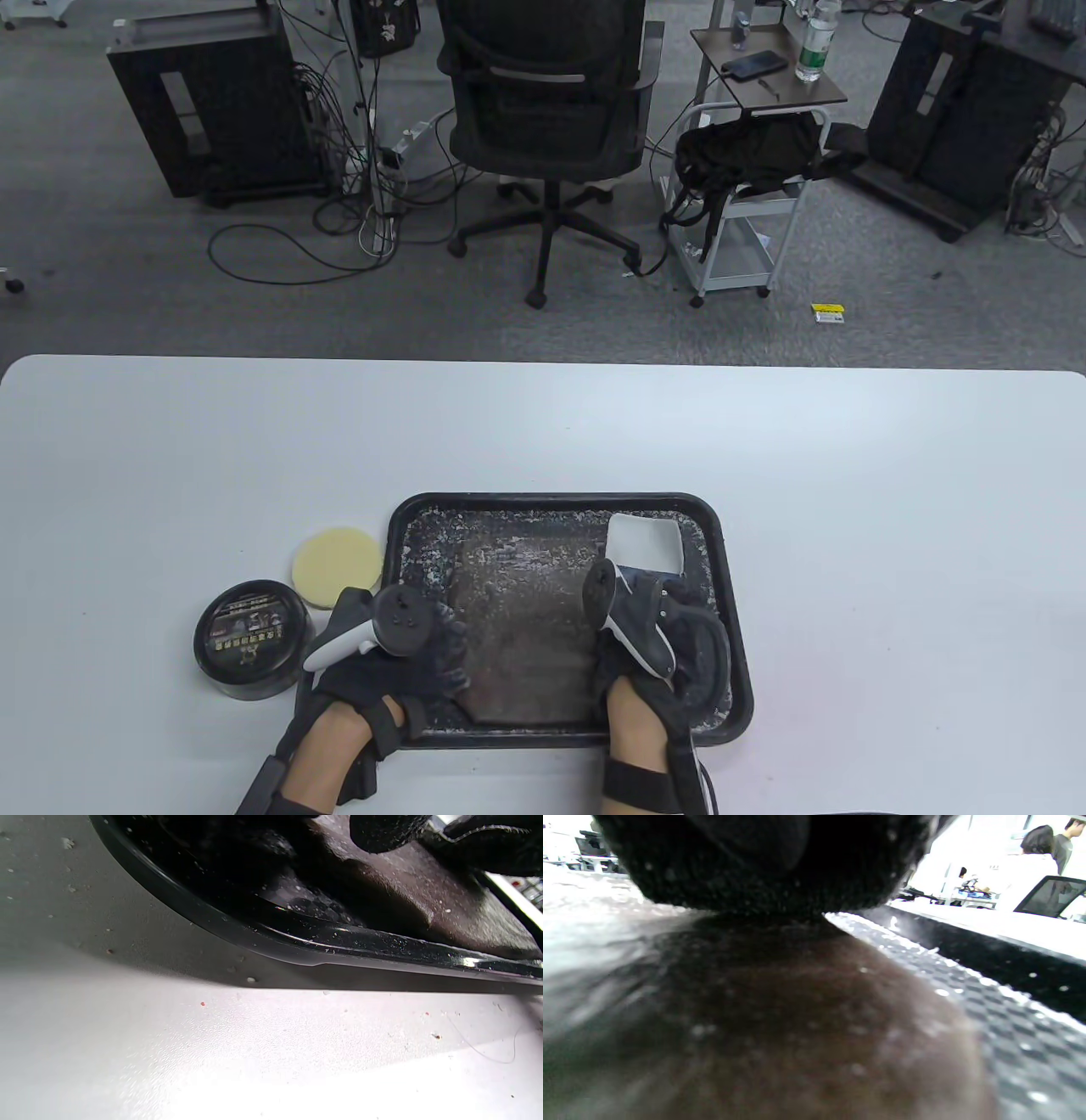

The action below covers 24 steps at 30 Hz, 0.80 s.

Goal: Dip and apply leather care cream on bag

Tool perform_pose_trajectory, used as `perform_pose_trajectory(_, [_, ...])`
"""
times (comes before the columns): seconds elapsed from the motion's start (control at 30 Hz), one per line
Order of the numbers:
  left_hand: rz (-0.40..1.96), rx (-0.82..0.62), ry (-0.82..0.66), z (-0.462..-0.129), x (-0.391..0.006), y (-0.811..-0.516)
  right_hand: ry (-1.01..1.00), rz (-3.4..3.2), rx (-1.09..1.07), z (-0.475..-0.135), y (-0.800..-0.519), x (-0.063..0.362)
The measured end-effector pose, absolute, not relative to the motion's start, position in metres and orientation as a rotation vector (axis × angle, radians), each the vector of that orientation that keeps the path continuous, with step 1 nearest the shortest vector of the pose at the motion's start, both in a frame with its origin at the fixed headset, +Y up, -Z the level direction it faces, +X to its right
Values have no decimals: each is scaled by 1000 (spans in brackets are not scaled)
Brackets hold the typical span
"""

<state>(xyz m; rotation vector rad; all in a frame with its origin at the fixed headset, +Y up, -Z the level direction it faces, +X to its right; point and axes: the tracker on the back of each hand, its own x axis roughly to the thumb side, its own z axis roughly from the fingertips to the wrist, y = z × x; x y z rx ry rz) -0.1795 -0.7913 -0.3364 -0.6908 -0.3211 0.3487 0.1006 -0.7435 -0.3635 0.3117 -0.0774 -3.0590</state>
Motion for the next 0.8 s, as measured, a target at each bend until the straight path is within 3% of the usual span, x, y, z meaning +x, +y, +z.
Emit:
perform_pose_trajectory(0.3, [296,-704,-333,-335,-178,-792,-128,-3003,291,-364,-742,93])
perform_pose_trajectory(0.8, [240,-689,-317,-335,-173,-791,-149,-2944,-51,-358,-752,24])
